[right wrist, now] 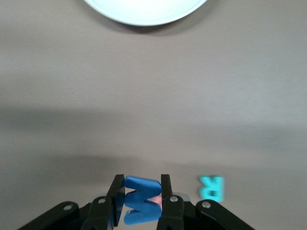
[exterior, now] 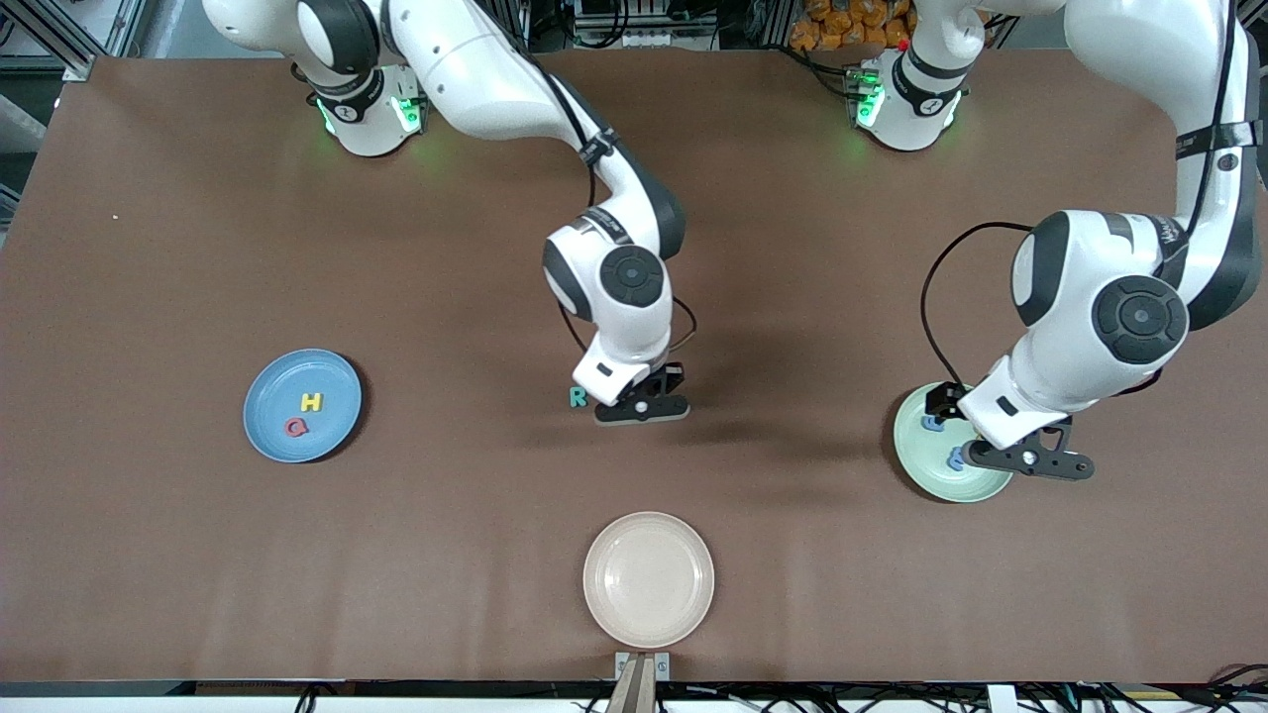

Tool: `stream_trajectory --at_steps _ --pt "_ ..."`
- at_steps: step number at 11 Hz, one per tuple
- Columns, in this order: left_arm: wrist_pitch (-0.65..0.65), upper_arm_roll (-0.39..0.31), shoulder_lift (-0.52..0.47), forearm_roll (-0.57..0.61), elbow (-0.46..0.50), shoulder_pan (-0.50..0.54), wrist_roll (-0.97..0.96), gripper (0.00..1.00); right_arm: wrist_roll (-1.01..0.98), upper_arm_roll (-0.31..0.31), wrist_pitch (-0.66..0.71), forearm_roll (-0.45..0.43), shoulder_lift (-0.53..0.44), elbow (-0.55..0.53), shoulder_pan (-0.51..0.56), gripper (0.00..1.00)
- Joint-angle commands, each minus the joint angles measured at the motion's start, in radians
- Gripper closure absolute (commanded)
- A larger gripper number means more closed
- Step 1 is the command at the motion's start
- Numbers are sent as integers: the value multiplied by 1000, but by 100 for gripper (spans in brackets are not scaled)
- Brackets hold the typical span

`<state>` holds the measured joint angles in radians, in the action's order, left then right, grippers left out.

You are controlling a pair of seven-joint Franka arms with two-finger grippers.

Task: Sort uppercase to blue plate, lowercase to green plate
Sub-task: 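Carry the blue M onto the blue plate and open the right gripper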

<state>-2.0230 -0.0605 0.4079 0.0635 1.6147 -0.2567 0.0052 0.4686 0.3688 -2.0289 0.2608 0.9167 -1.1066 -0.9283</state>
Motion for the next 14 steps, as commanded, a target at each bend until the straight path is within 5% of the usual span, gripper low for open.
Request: stream_trajectory --at_steps 1,4,8,14 --pt "9 76 18 2 -13 -21 -100 0 -137 -10 24 9 -137 -165 48 100" --pt "4 88 87 1 -106 -142 -305 0 -209 -11 111 -134 -205 -199 147 100" --pt "-69 190 179 -10 -145 -191 -300 0 -477 -14 151 -150 -298 -288 304 100" --pt "-197 145 340 -19 -266 -374 -229 0 -640 -14 -7 -201 -410 -547 419 100"
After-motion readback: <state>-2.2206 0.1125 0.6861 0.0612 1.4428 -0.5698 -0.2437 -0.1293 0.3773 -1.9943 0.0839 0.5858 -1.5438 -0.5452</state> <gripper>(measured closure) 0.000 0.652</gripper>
